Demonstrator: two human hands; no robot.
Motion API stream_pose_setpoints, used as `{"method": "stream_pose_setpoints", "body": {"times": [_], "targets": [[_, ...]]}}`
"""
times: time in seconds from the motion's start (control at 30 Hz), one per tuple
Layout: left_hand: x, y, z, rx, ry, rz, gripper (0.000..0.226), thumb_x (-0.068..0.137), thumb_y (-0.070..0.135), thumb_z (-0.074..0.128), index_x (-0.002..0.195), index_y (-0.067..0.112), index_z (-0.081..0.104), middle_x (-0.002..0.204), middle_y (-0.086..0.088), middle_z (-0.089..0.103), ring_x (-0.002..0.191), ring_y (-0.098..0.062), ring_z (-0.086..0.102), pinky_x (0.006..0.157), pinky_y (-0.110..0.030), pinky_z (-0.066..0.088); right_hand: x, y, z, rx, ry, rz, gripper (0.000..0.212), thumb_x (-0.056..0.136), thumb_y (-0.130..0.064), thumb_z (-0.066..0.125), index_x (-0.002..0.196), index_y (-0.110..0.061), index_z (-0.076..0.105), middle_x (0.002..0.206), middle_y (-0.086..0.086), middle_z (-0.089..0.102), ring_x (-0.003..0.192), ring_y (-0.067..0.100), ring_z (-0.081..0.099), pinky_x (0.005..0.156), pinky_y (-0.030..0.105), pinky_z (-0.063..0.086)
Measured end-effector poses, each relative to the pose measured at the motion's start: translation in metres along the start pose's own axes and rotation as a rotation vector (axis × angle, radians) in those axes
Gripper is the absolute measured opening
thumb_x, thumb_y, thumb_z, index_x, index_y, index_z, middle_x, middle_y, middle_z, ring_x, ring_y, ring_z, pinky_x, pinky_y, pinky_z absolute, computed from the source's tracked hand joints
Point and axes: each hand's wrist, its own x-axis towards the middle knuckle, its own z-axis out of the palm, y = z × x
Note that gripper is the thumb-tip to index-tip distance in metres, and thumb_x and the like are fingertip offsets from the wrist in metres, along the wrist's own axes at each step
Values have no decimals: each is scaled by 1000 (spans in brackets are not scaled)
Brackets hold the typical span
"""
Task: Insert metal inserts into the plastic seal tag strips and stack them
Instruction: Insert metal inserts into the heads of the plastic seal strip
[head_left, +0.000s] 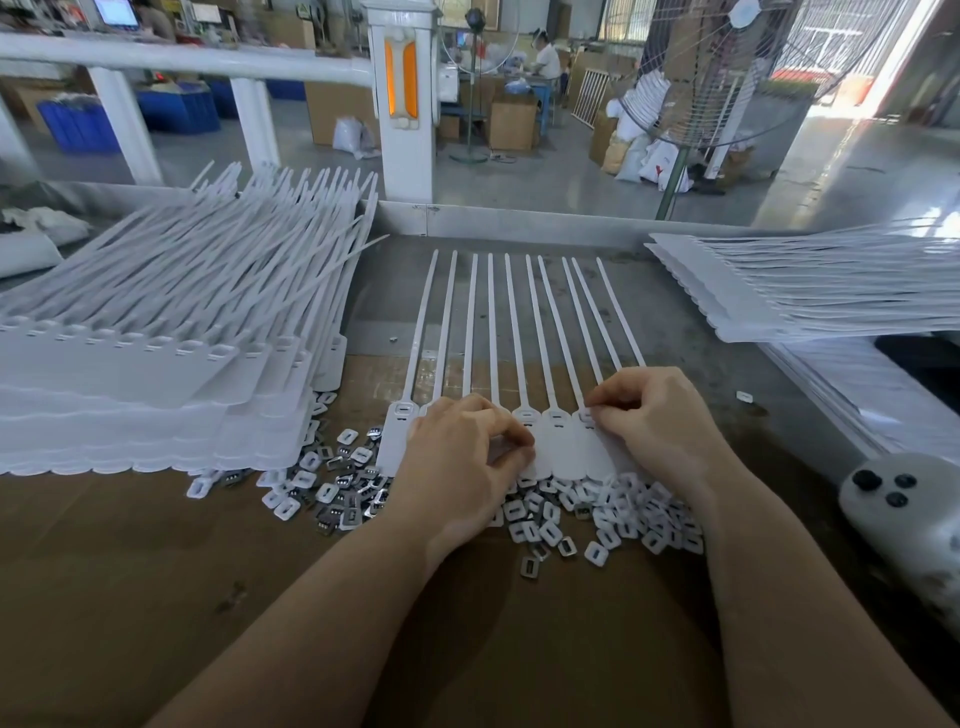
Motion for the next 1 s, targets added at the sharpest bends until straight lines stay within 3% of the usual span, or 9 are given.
{"method": "stream_pose_setpoints", "body": {"times": [0.3,0.63,0.73,1.0], "targets": [[0,0,0,-6,1,-4,12,86,34,61,96,32,68,92,20,48,105,-9,42,99,-40,36,-3,-3,-1,-182,-5,-56,20,89,-11,58,99,-19,73,95,-4,70,83,8,59,76,17,42],[0,1,0,-13,-4,-13,13,87,33,61,97,31,67,100,16,55,107,-9,42,100,-39,35,-10,-8,-4,-293,1,-120,23,90,-9,56,100,-20,73,103,-3,68,91,14,58,89,29,48],[0,1,0,-1,-4,-13,13,87,33,61,98,31,67,100,15,55,107,-9,41,100,-39,34,-10,-10,-6,-394,-58,-137,26,93,-11,52,108,-22,71,108,-4,65,90,12,54,86,23,41],[0,2,0,28,0,-7,13,86,34,61,98,31,67,95,18,48,108,-9,41,101,-38,33,-7,-14,-12,-516,-222,-87,38,94,-6,46,121,-27,62,118,-4,57,107,20,53,94,34,43]]}}
